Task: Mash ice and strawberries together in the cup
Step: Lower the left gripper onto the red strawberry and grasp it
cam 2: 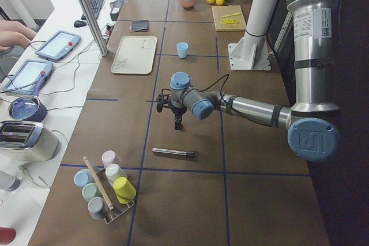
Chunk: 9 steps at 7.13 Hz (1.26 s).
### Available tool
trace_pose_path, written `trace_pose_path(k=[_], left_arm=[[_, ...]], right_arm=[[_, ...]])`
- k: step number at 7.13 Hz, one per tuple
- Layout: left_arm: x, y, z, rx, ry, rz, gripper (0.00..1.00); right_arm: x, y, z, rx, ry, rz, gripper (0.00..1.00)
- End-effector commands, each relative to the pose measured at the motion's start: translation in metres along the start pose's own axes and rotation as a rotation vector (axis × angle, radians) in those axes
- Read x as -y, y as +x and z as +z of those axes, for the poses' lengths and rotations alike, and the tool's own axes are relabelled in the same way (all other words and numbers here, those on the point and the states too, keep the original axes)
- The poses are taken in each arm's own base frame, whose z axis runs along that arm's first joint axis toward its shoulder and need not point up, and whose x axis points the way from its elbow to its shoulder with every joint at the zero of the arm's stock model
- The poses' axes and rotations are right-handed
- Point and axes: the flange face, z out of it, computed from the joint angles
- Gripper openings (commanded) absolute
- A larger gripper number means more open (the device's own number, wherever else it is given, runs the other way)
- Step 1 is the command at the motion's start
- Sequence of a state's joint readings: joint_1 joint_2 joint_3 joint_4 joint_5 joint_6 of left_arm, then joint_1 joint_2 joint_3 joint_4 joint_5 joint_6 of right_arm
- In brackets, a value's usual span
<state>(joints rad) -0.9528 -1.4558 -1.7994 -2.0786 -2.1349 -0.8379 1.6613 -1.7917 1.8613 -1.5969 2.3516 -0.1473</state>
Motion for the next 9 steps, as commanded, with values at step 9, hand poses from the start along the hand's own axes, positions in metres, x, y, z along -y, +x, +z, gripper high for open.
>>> trace_pose_path(k=[9], left_arm=[[-0.008, 0.018, 0.065, 0.0, -0.048, 0.053, 0.99]], right_arm=[[-0.006, 0.002, 0.003, 0.001, -0.008, -0.004, 0.99]])
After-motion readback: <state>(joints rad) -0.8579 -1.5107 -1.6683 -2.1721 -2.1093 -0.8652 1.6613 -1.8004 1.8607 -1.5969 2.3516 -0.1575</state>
